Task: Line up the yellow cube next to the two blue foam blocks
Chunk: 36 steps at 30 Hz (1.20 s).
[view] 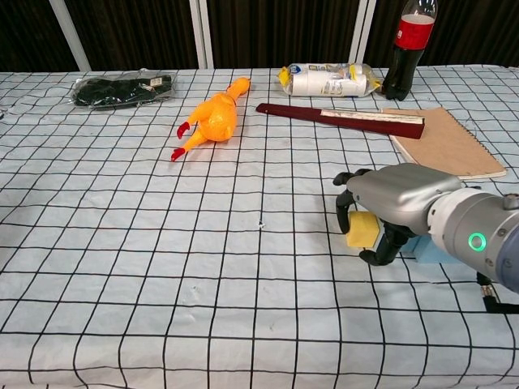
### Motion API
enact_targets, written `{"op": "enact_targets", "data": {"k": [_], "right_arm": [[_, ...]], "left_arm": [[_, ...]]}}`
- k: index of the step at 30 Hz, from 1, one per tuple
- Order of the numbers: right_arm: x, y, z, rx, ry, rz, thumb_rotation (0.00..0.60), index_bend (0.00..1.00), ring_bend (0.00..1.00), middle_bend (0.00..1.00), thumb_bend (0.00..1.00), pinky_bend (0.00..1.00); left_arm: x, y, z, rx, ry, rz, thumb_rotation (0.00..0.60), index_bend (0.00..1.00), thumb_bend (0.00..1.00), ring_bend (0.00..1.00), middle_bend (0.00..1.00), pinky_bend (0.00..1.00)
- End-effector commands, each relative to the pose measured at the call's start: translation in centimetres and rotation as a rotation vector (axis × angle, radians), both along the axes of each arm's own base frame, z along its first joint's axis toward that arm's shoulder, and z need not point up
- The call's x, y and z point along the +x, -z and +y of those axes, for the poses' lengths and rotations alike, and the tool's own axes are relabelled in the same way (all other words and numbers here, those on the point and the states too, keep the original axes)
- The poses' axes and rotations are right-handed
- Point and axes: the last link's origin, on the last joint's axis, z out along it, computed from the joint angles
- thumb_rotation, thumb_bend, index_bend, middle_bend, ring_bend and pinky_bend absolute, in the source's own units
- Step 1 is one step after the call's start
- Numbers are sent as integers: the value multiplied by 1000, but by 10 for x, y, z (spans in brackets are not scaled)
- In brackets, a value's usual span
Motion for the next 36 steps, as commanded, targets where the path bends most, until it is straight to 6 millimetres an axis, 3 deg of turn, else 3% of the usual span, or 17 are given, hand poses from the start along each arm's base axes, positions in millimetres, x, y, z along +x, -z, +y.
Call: {"op": "enact_targets", "data": {"k": [1, 30, 36], "right_arm": [[-1, 0, -1, -2, 2, 0, 600, 400, 4, 0, 297, 97], [-4, -1, -1, 6, 14, -13, 600, 403, 4, 0, 297, 97], [7, -1, -2, 7, -8, -59, 600, 199, 4, 0, 297, 97]], "left_arm": [[0, 0, 0, 0, 0, 0, 600, 229, 35, 0, 56, 0], [0, 0, 0, 0, -2, 2, 600, 229, 34, 0, 56, 0], [0, 0, 0, 1, -2, 3, 600, 229, 35, 0, 56, 0]]}}
